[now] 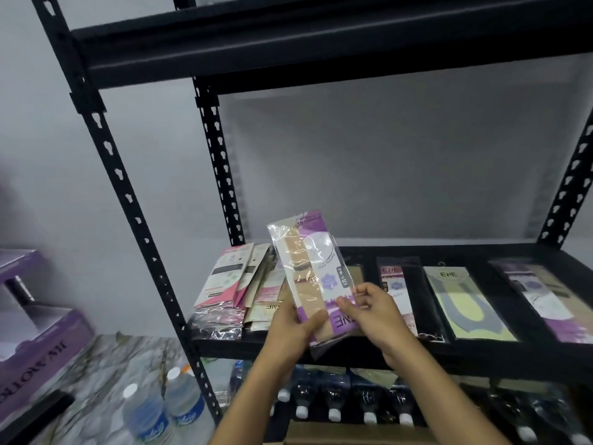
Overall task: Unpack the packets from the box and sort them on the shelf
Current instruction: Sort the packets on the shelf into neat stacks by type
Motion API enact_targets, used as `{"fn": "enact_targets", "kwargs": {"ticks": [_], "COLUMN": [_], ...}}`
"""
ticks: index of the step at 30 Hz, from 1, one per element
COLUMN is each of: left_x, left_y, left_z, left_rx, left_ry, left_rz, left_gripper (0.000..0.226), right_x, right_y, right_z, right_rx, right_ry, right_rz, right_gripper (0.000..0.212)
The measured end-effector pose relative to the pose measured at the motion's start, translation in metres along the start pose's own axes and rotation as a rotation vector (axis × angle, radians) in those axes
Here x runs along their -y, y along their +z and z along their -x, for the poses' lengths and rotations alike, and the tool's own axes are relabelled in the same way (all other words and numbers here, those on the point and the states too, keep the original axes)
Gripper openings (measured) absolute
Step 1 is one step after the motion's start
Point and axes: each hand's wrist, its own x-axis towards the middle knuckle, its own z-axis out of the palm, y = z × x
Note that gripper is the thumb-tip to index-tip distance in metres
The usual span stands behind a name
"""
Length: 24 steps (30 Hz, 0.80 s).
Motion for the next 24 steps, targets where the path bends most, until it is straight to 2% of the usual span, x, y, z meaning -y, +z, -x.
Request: {"fn": "enact_targets", "kwargs": {"ticks": [4, 8, 10, 12, 14, 16, 18, 21, 24], "left_x": [0.000, -0.008, -0.018, -0.031, -0.046, -0.062, -0.077, -0.095, -0.096], "left_y": [-0.008, -0.016, -0.022, -0.026, -0.028, -0.028, -0.029, -0.027, -0.029], "left_z": [0.000, 0.002, 0.003, 0.001, -0.002, -0.004, -0.008, -0.010, -0.014], "left_rx": [0.004, 0.078, 0.134, 0.156, 0.161, 0.177, 0.235, 0.269, 0.001], "left_ry": [-0.027, -0.045, -0.045, 0.033, 0.102, 0.127, 0.151, 0.198, 0.417], "left_rz": [-0.029, -0.181, -0.354, -0.585, -0.764, -0.899, -0.986, -1.088, -1.087], "left_gripper": [0.044, 0.035, 0.032, 0.032, 0.032, 0.033, 0.033, 0.034, 0.049], "right_x": [0.000, 0.015, 0.026, 0.037, 0.051, 0.060, 0.061, 0.052, 0.047], "right_y": [-0.014, -0.022, -0.025, -0.027, -0.029, -0.032, -0.034, -0.036, -0.040], "right_z": [0.000, 0.000, 0.001, 0.005, 0.010, 0.011, 0.006, 0.001, 0.005], "right_rx": [-0.010, -0.141, -0.206, -0.218, -0.185, -0.115, -0.025, 0.031, 0.028], "right_ry": [-0.042, -0.207, -0.324, -0.461, -0.613, -0.678, -0.620, -0.448, -0.374], "right_rz": [0.197, 0.314, 0.361, 0.452, 0.632, 0.858, 1.004, 1.043, 0.813], "right_gripper": [0.018, 0.025, 0.032, 0.039, 0.045, 0.049, 0.041, 0.021, 0.009]}}
